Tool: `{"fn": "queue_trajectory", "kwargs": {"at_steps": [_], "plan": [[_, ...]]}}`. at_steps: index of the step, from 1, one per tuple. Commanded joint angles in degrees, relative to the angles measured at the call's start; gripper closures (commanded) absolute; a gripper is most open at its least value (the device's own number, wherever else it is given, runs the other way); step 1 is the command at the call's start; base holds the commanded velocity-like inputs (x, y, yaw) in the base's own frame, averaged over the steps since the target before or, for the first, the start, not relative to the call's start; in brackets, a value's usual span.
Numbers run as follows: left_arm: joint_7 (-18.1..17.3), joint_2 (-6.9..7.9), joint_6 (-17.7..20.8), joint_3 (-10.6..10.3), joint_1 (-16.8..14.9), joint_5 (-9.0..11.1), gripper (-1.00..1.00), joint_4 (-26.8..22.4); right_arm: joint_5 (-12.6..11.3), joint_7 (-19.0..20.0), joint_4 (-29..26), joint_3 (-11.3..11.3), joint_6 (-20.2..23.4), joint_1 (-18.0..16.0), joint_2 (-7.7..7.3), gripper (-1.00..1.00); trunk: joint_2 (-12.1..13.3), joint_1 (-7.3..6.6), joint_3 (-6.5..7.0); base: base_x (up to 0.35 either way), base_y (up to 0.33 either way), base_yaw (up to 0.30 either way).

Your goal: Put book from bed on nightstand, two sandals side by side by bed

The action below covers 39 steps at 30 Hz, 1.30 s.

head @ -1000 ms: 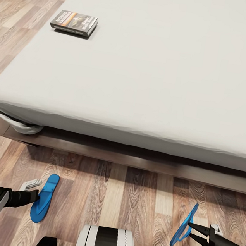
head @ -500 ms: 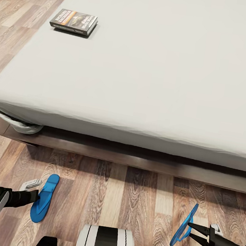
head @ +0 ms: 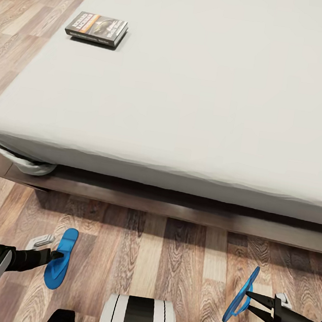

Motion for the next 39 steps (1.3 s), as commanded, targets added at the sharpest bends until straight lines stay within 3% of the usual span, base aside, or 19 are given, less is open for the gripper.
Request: {"fn": "queue_trajectory", "kwargs": {"at_steps": [1, 36, 39], "plan": [[-0.4, -0.04, 0.3, 0.2, 0.0, -0.5, -1.00, 0.0, -0.1, 0.0, 0.0, 0.0, 0.5, 0.0, -0.01, 1.00, 0.0, -0.01, -0.03, 0.000, 0.000, 0.000], [-0.4, -0.08, 0.3, 0.2, 0.0, -0.5, -1.00, -0.1, -0.1, 0.0, 0.0, 0.0, 0.5, 0.0, 0.02, 1.00, 0.0, -0.01, -0.03, 0.000, 0.000, 0.000], [-0.3, -0.30, 0.3, 0.1, 0.0, -0.5, -1.00, -0.1, -0.1, 0.0, 0.0, 0.0, 0.5, 0.0, 0.00, 1.00, 0.0, -0.09, 0.63, 0.000, 0.000, 0.000]]}}
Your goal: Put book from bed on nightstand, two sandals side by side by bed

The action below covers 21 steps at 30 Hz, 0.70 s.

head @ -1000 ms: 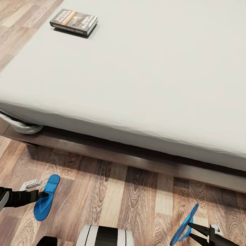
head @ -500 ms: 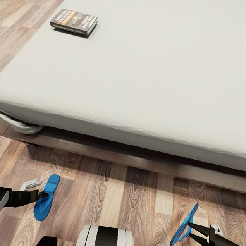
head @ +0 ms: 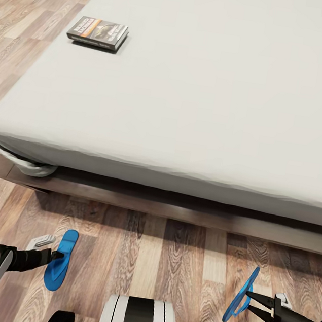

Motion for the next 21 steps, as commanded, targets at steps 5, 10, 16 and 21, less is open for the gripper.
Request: {"fn": "queue_trajectory", "kwargs": {"at_steps": [5, 10, 16, 21], "plan": [[-0.5, -0.20, 0.3, 0.3, 0.0, -0.5, -1.00, 0.0, -0.1, 0.0, 0.0, 0.0, 0.5, 0.0, 0.00, 1.00, 0.1, -0.13, 1.08, 0.000, 0.000, 0.000], [-0.5, -0.22, 0.3, 0.3, 0.0, -0.6, -1.00, 0.0, -0.1, 0.0, 0.0, 0.0, 0.5, 0.0, 0.05, 1.00, 0.1, -0.26, 2.19, 0.000, 0.000, 0.000], [-0.6, -0.22, 0.3, 0.3, 0.0, -0.5, -1.00, 0.0, -0.1, 0.0, 0.0, 0.0, 0.5, 0.0, 0.07, 1.00, 0.2, -0.39, 3.30, 0.000, 0.000, 0.000], [-0.6, -0.22, 0.3, 0.3, 0.0, -0.5, -1.00, 0.0, -0.1, 0.0, 0.0, 0.0, 0.4, 0.0, 0.07, 1.00, 0.2, -0.39, 3.30, 0.000, 0.000, 0.000]]}}
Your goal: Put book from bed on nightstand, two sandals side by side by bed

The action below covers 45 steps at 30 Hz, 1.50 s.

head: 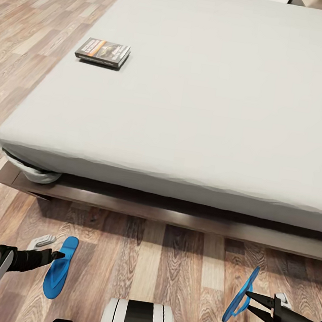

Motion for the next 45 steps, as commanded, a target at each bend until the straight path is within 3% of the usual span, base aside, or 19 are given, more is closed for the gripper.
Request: {"fn": "queue_trajectory", "kwargs": {"at_steps": [1, 18, 39, 41, 43, 45], "plan": [[-0.5, -0.04, 0.3, 0.3, 0.0, -0.5, -1.00, -0.1, -0.1, 0.0, 0.0, 0.0, 0.5, 0.0, -0.01, 1.00, 0.0, -0.01, -0.03, 0.000, 0.000, 0.000], [-0.6, -0.12, 0.3, 0.2, 0.0, -0.4, -1.00, -0.1, -0.1, 0.1, 0.1, 0.1, 0.4, 0.0, -0.01, 1.00, 0.0, -0.01, -0.03, -0.079, 0.018, 0.000], [-0.9, -0.05, 0.4, 0.3, 0.0, -0.4, -1.00, -0.1, -0.1, 0.1, 0.1, 0.1, 0.4, 0.0, -0.01, 1.00, 0.0, -0.01, -0.03, 0.000, 0.299, 0.000], [-3.3, 0.08, 0.4, 0.4, 0.0, -0.4, -1.00, -0.1, -0.1, 0.1, 0.1, 0.1, 0.4, 0.0, -0.01, 1.00, 0.0, -0.01, -0.03, 0.000, 0.306, 0.000], [-11.0, 0.62, 0.4, 0.8, 0.0, -0.1, -1.00, -0.1, -0.1, 0.0, 0.1, 0.1, 0.4, 0.0, -0.01, 1.00, 0.0, -0.01, -0.03, 0.000, 0.274, 0.000], [-19.8, 2.32, 0.4, 0.9, 0.0, 0.0, -1.00, 0.0, -0.1, 0.0, 0.1, 0.1, 0.4, 0.0, -0.01, 1.00, 0.0, -0.01, -0.03, 0.000, 0.208, 0.000]]}}
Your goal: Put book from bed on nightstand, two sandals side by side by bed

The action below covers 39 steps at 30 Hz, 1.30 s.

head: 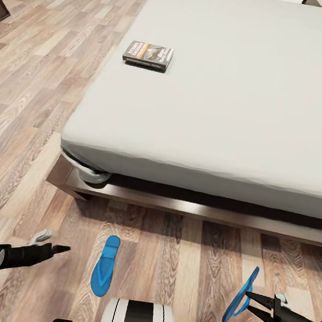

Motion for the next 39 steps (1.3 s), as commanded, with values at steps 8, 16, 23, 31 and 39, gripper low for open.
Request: {"fn": "queue_trajectory", "kwargs": {"at_steps": [8, 16, 23, 31, 39], "plan": [[-30.3, 2.45, 0.3, 0.4, 0.0, -0.2, -1.00, 0.1, 0.0, -0.3, 0.0, 0.0, 0.3, 0.0, 0.07, 1.00, 0.0, -0.01, -0.03, 0.000, 0.049, 0.000], [-35.9, 2.53, 0.5, 0.4, 0.0, -0.3, -1.00, -0.7, 0.0, -0.7, 0.0, 0.0, 0.2, 0.0, 0.10, 1.00, 0.0, -0.01, -0.03, 0.000, 0.025, 0.000], [-35.7, 2.38, 0.2, 0.1, 0.0, -0.6, -1.00, -0.7, 0.3, -0.8, 0.0, 0.0, 0.2, 0.0, 0.07, 1.00, 0.0, -0.01, -0.03, 0.000, 0.201, 0.000], [-35.6, 1.48, 0.2, -0.1, 0.0, -0.7, -1.00, -0.7, 0.4, -0.9, -0.5, 0.0, 0.1, 0.0, 0.08, 1.00, 0.0, -0.01, -0.03, 0.000, 0.309, 0.000], [-35.6, 1.30, 0.2, -0.2, 0.0, -0.7, -1.00, -0.7, 5.4, -21.8, -8.2, -0.2, 0.3, 0.0, 0.07, 1.00, 0.0, -0.01, -0.03, 0.000, 0.316, 0.000]]}}
